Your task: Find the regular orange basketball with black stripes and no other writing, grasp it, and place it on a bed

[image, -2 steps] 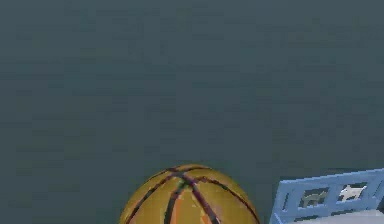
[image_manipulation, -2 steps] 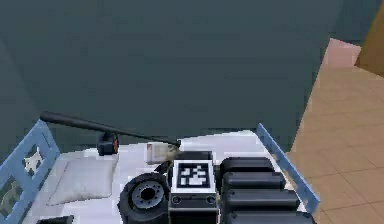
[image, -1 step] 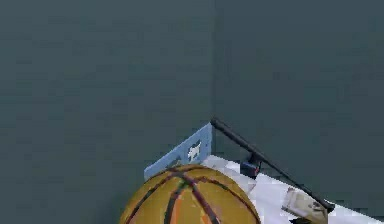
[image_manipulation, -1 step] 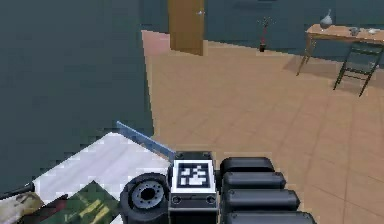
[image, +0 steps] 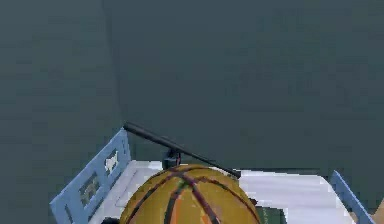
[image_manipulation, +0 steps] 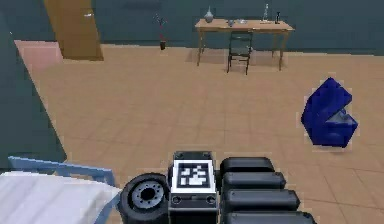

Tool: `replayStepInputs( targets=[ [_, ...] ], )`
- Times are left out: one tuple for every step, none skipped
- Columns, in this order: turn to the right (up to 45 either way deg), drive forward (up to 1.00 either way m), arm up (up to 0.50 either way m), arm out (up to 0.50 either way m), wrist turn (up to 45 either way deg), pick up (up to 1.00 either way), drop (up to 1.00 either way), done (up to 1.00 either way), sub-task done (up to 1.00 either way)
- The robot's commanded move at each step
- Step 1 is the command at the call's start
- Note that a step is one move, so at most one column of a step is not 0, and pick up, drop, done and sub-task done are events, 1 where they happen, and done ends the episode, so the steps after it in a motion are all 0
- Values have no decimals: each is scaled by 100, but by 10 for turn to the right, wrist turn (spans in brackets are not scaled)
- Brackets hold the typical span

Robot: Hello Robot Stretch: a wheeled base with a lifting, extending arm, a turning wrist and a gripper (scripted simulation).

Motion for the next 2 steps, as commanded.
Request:
replayStepInputs(
  targets=[
    [-450, 0, 0, 0, 0, 0, 0, 0, 0],
    [-210, 0, 0, 0, 0, 0, 0, 0, 0]
  ],
)
